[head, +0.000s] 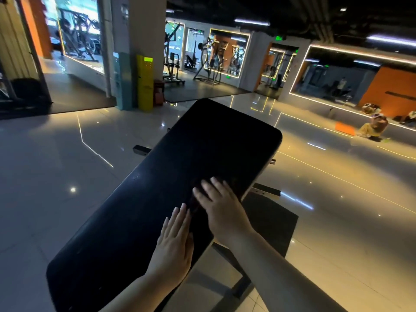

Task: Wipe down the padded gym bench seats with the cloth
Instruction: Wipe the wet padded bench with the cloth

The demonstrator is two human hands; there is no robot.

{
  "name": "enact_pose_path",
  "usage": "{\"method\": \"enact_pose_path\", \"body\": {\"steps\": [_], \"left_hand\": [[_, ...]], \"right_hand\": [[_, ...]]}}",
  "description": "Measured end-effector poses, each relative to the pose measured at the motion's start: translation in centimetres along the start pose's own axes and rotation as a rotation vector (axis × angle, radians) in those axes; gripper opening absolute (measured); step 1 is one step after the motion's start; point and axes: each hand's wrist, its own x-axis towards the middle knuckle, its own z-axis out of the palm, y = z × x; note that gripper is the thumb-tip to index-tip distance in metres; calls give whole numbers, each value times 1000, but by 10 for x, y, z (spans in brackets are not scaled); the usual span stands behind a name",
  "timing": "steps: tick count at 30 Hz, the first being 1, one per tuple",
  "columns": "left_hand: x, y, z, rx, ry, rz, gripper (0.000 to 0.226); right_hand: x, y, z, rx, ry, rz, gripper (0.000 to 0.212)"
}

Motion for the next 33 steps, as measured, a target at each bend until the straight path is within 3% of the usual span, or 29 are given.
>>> {"method": "enact_pose_path", "body": {"steps": [4,11,18,27,33], "left_hand": [[14,-14,-6,-23,-18,23,66],[52,-2,-19,-156,3,8,62],[54,-18,-2,-7,92,112,63],[75,4,-11,-54,110,38,61],[108,44,-7,-160,229,-34,59]], "right_hand": [[-13,37,-13,-19,-61,-153,56],[46,52,-26,10,4,130,60],[42,3,0,82,-70,7,56],[43,75,-34,137,93,132,55],[35,81,-19,99,57,-117,50]]}}
